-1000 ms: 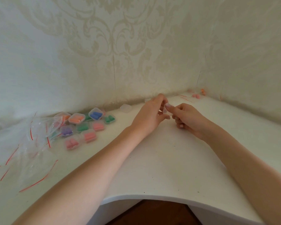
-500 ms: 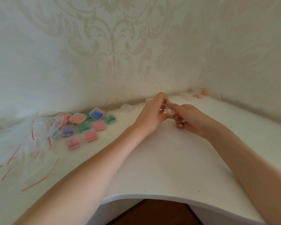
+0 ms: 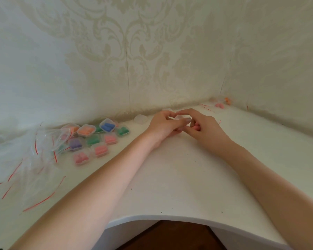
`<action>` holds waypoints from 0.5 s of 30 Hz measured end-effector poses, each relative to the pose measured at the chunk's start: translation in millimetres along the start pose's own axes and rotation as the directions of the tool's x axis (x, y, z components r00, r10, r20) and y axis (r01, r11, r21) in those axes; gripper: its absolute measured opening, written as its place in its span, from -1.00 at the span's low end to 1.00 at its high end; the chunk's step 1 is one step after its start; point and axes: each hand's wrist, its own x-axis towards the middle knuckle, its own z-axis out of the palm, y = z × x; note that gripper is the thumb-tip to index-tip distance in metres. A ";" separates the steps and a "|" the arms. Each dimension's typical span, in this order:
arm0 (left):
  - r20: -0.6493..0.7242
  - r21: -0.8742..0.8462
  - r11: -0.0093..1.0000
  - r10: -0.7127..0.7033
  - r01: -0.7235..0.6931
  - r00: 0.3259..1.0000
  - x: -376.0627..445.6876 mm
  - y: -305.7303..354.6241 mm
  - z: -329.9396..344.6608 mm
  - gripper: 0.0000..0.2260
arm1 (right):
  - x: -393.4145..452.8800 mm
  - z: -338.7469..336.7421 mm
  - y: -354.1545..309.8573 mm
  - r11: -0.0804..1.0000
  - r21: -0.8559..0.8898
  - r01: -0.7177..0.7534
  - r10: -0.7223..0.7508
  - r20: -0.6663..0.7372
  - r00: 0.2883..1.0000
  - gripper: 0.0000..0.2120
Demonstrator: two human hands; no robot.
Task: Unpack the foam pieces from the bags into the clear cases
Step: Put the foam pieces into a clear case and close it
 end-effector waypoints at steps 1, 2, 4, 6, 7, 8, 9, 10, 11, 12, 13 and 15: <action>0.011 -0.009 1.000 0.000 0.000 1.000 -1.1 0.5 1.9 -0.79 | 0.3 0.4 0.2 1.000 -0.014 -0.002 0.002 -0.019 1.000 -0.71; 0.035 -0.046 0.999 -0.016 0.017 0.999 -2.4 2.3 3.6 -0.85 | 0.9 0.8 0.5 1.000 -0.023 -0.005 0.004 -0.040 0.999 -0.72; 0.102 -0.227 0.967 -0.099 0.120 0.990 -3.5 7.9 4.9 -0.89 | 1.8 2.4 -0.2 1.000 -0.010 -0.006 0.005 -0.069 0.998 -0.73; 0.162 -0.393 0.894 -0.164 0.216 0.973 -3.9 12.0 3.3 -0.88 | 2.1 3.8 -0.1 1.000 0.025 -0.003 0.005 -0.067 0.998 -0.74; 0.181 -0.416 0.880 -0.168 0.230 0.969 -3.6 11.9 2.1 -0.89 | 1.9 4.0 0.1 0.999 0.041 -0.004 0.006 -0.060 0.998 -0.76; 0.193 -0.420 0.878 -0.159 0.228 0.968 -3.2 10.8 1.4 -0.90 | 1.7 4.1 -0.1 0.998 0.056 -0.007 0.011 -0.057 0.998 -0.77; 0.200 -0.426 0.877 -0.149 0.223 0.968 -3.9 10.1 1.3 -0.91 | 1.4 4.0 -0.1 0.997 0.069 -0.014 0.018 -0.063 0.998 -0.78; 0.203 -0.442 0.869 -0.145 0.222 0.968 -4.5 9.4 1.7 -0.92 | 1.5 4.1 -0.2 0.997 0.078 -0.018 0.024 -0.074 0.997 -0.77; 0.203 -0.465 0.856 -0.145 0.225 0.968 -5.1 9.2 2.4 -0.94 | 1.7 4.3 -0.2 0.997 0.076 -0.023 0.029 -0.083 0.996 -0.76; 0.203 -0.488 0.842 -0.144 0.227 0.969 -5.2 8.8 3.3 -0.96 | 2.0 4.4 -0.1 0.997 0.072 -0.030 0.036 -0.089 0.995 -0.74; 0.202 -0.504 0.833 -0.143 0.228 0.969 -5.3 8.8 3.9 -0.96 | 2.2 4.7 0.0 0.997 0.070 -0.038 0.044 -0.088 0.995 -0.74; 0.195 -0.492 0.843 -0.137 0.218 0.971 -4.4 8.4 4.3 -0.94 | 2.2 5.3 0.7 0.997 0.068 -0.039 0.044 -0.069 0.997 -0.74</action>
